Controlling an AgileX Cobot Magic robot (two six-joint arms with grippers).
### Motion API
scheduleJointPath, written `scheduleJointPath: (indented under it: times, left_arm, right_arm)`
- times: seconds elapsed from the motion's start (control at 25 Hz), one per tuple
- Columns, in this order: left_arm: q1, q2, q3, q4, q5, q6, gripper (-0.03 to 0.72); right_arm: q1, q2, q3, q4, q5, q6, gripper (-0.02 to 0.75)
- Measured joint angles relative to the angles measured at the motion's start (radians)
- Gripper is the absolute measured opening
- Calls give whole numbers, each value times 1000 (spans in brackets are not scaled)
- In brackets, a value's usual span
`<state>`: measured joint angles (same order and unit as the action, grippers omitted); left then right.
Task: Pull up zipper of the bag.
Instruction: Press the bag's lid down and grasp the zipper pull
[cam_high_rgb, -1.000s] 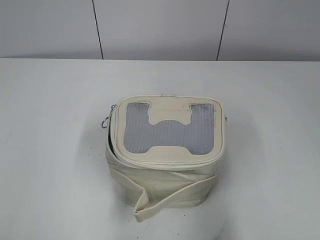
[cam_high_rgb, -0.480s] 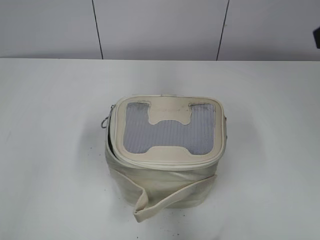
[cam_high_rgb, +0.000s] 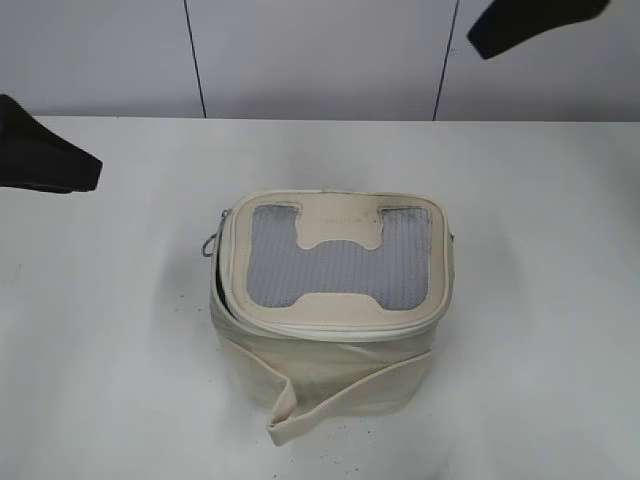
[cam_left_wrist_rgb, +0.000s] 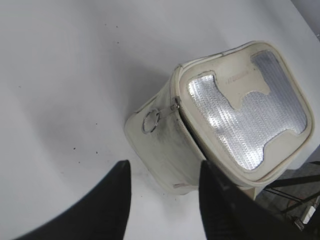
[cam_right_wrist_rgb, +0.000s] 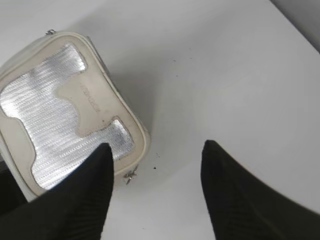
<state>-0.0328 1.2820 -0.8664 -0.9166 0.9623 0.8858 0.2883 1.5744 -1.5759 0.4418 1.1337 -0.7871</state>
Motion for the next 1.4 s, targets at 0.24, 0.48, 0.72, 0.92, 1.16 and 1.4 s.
scheduleJointPath:
  times: [0.24,0.48,0.72,0.92,1.16,1.4]
  left_arm:
    - [-56,132,-49,27,-1,99,381]
    - [-124,189,-60,82,-31,114,407]
    - [-154,189,-61,85,-46,115,409]
    - [-154,189,-62,82,-59,115,410]
    - [-154,189,-62,74,-90,115,410]
    - [-154,189,-62,66,-121,115,410]
  right_arm:
    - [91,236,-212,24,69,-12,440]
    - [169,418,-329,59,71,-18,440]
    - [211,530,-343,104,73,-54,440]
    - [213,580,-343,116,73,-93,440]
    - [213,597,-344,166,73,-128,440]
    - [213,647,-344,182,74,-131,440]
